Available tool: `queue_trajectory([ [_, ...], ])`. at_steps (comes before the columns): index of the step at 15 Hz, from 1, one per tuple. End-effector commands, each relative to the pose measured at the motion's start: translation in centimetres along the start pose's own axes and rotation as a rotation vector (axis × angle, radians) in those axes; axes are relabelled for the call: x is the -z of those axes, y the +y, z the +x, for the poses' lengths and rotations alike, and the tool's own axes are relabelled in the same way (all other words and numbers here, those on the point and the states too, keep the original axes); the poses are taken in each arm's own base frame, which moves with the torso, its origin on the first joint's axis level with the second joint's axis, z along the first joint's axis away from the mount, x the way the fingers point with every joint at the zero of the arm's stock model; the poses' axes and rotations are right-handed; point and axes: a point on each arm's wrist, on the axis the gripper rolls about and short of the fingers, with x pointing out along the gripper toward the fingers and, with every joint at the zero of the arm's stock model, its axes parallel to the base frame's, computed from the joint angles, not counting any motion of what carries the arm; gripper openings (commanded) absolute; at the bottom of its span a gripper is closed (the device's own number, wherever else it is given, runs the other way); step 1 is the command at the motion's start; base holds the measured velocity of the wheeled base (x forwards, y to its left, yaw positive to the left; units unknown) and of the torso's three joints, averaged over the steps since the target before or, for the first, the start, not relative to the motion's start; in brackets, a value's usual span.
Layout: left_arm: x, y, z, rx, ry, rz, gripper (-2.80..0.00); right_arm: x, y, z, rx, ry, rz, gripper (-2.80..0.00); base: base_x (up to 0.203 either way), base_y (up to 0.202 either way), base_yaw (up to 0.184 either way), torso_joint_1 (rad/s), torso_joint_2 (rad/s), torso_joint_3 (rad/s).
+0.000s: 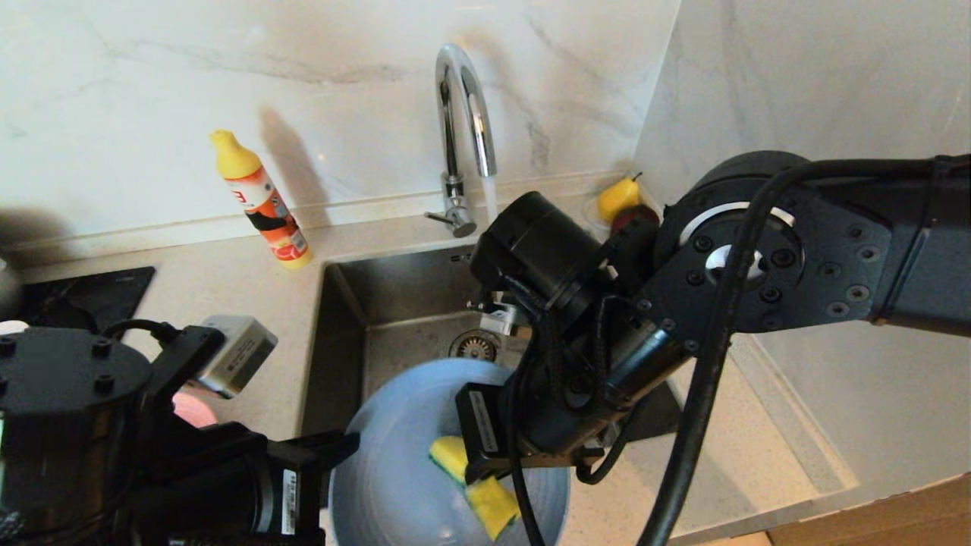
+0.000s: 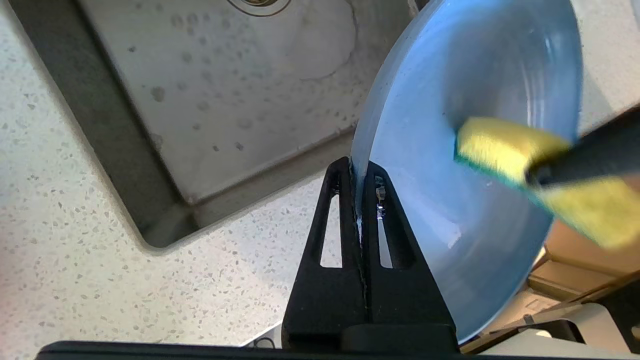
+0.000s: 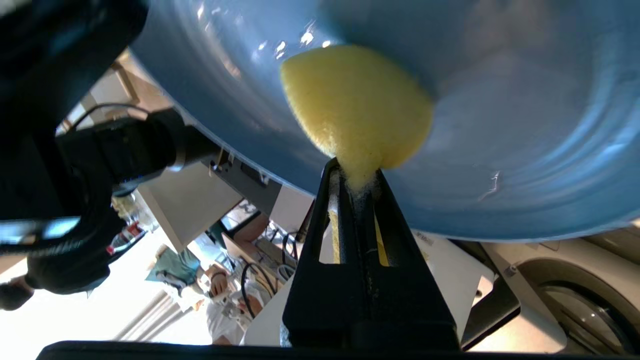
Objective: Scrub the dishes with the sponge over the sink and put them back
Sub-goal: Wipe the plate
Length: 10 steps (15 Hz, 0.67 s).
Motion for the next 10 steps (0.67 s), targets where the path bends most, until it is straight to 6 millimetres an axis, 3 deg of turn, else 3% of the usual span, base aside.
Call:
queue_trajectory([
  [1,0.1,0.0,-0.2,0.007,-0.004,-0.001,-2.80,-0.4,-0.3,0.1,0.009,-0.018,0.009,-2.80,0.000,0.000,0.000,0.000,0.00,0.000],
  [10,0.6,0.2,-0.4,0.006,0.004,0.000,-2.80,-1.2,-0.6,-2.3,0.017,-0.143,0.014,-2.80,0.000,0.000,0.000,0.000,0.00,0.000],
])
